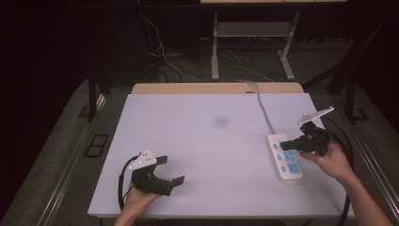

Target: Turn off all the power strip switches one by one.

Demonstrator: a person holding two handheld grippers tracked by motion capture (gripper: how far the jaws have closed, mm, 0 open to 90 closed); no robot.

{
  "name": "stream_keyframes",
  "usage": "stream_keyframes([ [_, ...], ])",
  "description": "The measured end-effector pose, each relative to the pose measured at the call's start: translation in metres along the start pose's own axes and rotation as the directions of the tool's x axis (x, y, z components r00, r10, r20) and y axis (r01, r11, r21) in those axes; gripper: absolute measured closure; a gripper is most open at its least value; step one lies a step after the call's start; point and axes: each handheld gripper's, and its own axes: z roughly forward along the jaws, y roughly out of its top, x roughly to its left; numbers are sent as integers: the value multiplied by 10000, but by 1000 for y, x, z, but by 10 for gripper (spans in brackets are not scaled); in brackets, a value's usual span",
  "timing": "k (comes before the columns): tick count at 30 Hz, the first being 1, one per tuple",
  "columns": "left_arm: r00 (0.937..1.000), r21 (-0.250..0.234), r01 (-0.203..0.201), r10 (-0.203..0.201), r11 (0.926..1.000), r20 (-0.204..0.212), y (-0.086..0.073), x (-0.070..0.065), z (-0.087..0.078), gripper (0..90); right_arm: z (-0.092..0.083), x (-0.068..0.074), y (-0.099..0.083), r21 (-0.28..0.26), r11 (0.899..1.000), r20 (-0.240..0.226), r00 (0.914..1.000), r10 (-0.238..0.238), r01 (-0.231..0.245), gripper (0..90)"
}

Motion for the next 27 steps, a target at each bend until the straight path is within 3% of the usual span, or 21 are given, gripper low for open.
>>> stream_keyframes([
  [15,10000,-19,28,-28,10000,-2,0,0,0,0,-5,-4,19,48,9999,196,9998,-98,97,899],
  [27,10000,-88,73,-73,9999,7,0,2,-1,0,1,-9,28,100,9998,237,9996,-148,146,898],
])
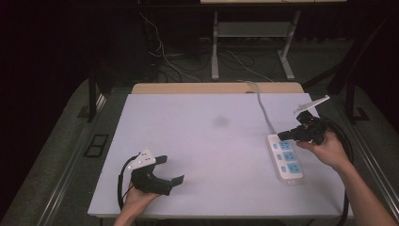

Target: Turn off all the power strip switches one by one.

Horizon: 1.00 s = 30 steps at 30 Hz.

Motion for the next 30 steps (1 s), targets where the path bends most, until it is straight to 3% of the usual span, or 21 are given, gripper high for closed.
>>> stream_keyframes([
  [30,10000,-40,16,-16,10000,-28,0,1,-2,0,32,-12,-4,721,9973,-25,9999,161,-159,898],
])
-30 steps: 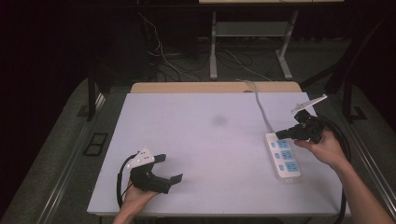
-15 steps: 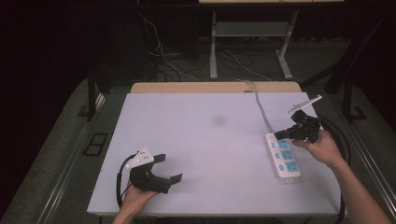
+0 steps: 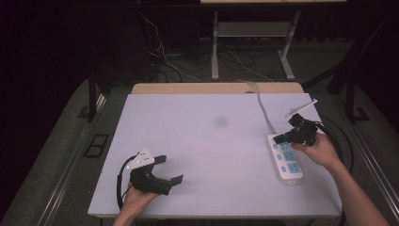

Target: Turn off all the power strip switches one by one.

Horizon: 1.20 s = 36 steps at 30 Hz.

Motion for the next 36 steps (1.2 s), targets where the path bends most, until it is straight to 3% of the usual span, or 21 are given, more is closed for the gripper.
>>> stream_keyframes([
  [9,10000,13,1,-1,10000,1,0,0,0,0,11,1,-3,343,9994,70,10000,-67,64,898],
  [20,10000,60,-49,49,10000,22,0,0,2,0,10,-3,-9,68,9999,-19,9999,101,-101,897],
  [36,10000,46,-45,45,10000,26,0,0,1,0,11,-4,-13,-266,9996,-74,10000,-45,43,900],
])
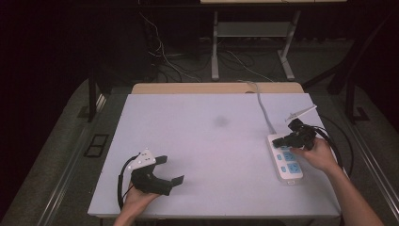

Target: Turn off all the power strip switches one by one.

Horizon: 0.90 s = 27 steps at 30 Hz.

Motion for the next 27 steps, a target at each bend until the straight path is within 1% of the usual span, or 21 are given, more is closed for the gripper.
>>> stream_keyframes([
  [2,10000,-8,34,-34,10000,-39,0,1,-1,0,0,-2,0,1,9999,-127,9998,121,-121,900],
  [3,10000,-33,47,-47,10000,-31,0,1,-1,0,0,-2,0,44,9999,-105,9999,133,-133,900],
  [6,10000,-51,44,-44,10000,-43,0,1,-2,0,1,1,0,78,10000,71,10000,-23,22,900],
  [11,10000,-74,47,-47,10000,-36,0,1,-2,0,1,-1,-2,-91,9999,-5,10000,43,-43,900],
  [16,9999,-81,75,-75,9999,-73,0,2,-3,0,0,2,-2,-104,9999,195,9998,-9,11,900],
  [21,9999,-47,104,-105,9999,-59,-1,3,-2,0,0,0,-4,-249,9997,63,10000,68,-67,900],
  [24,9999,-34,115,-115,9999,-64,0,3,-1,0,0,3,-3,-174,9998,183,9998,-16,19,900],
  [25,9999,-38,103,-104,9999,-66,0,3,-1,0,-1,3,-2,-402,9992,11,10000,36,-35,900],
  [26,9999,-48,99,-99,9999,-61,0,3,-1,0,-2,4,-1,-222,9997,87,10000,27,-25,900],
  [27,9999,-54,98,-98,9999,-65,0,3,-2,0,-2,5,-1,-244,9997,107,9999,-47,49,900],
])
